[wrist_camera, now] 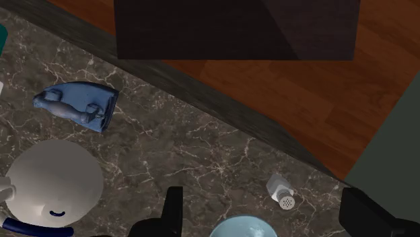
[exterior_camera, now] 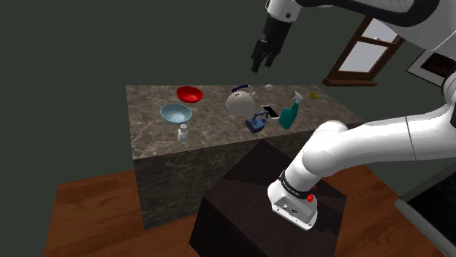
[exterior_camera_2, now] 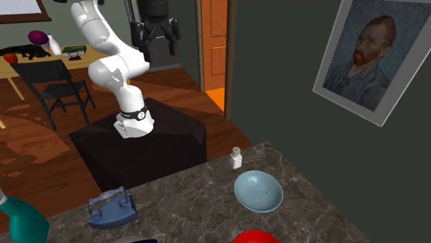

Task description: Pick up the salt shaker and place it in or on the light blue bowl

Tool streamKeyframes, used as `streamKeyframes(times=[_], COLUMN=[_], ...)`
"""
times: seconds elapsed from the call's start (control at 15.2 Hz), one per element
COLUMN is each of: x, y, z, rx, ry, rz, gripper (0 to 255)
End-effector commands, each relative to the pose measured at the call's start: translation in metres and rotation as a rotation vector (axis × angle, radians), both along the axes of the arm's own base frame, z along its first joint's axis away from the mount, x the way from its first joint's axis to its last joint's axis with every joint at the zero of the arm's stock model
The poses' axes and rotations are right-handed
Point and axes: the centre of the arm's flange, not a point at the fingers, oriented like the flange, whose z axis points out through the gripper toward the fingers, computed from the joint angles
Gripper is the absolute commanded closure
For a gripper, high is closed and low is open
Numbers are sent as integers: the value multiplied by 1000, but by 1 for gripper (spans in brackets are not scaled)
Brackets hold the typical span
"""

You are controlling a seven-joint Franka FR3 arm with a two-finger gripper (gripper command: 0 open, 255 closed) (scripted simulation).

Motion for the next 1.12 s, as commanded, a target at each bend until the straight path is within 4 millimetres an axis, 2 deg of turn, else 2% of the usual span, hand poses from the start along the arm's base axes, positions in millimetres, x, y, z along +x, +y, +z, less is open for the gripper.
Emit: streamKeyframes(times=[0.0, 1.06], x=[0, 86], y=[0, 64], z=[0, -177], rx=[0, 12], ry=[0, -60], rz=[0, 34], gripper=[0, 0])
